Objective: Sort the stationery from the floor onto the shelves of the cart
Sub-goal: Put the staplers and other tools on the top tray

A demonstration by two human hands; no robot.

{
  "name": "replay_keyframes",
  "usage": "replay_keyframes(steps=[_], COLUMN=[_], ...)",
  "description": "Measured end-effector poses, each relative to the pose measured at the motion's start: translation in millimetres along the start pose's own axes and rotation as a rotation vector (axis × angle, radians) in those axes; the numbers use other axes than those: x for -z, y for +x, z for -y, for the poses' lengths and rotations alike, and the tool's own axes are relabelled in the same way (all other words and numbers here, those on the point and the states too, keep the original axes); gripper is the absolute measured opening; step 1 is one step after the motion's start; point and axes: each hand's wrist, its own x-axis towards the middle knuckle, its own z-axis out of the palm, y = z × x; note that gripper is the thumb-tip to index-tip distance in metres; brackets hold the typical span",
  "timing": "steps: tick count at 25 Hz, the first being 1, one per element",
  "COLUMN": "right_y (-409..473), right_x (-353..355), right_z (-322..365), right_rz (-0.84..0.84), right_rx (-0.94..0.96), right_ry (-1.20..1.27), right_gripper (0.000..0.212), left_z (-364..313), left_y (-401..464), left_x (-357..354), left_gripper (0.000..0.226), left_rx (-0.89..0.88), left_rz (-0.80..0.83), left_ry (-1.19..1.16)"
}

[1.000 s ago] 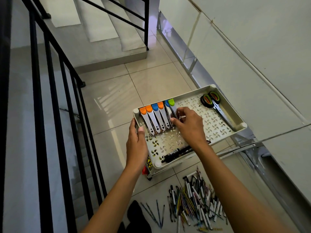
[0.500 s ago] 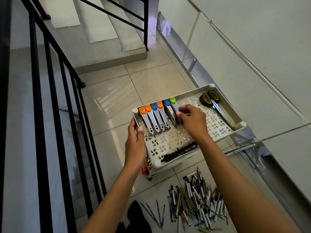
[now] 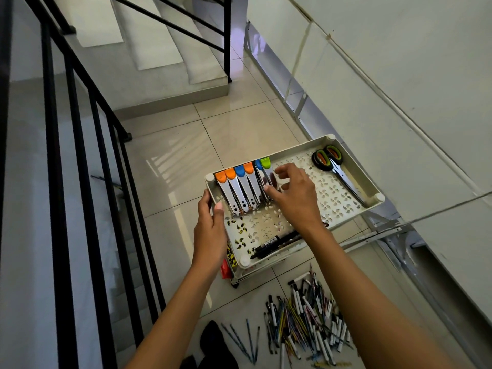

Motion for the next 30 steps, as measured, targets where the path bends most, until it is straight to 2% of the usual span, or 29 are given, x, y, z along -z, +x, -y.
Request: replay_keyframes(steps=[5,7,13,21,25,30], right_y=[-1.2,-2.3,-8.2,-6.0,0.0,4.8], right_x=[0.9,-0.2,-3.8,-5.6,-2.0,0.2], right_z=[-1.0,-0.8,-2.5,1.2,-5.6,-5.8], right_rz=[-0.038,-0.052,-0.091,0.005,-0.037,0.003], right_rx=[0.053,0.088,-0.025,-0.049,-0.059,-0.076], right_ry=[-0.117,-0.172,-0.215,-0.182,0.017,0.087], right_gripper=[0.016,0.015,0.025,0.027,0.014,0.032], left_z=[-1.2,-1.7,-1.5,-1.7,-2.6,-5.5], left_y=[-1.1,-1.9,-0.5,-0.5,-1.3,-2.8], left_x=[1.0,1.7,1.9,2.1,2.6,2.0], left_gripper=[0.043,0.043,0.043,0.044,0.043,0.042], left_rx=[-0.012,-0.009,0.000,0.008,0.009,0.000], left_rz=[0.017,0.016,0.016,0.016,0.024,0.026], left_ry=[-0.010,-0.019,-0.020,-0.011,-0.009,-0.026])
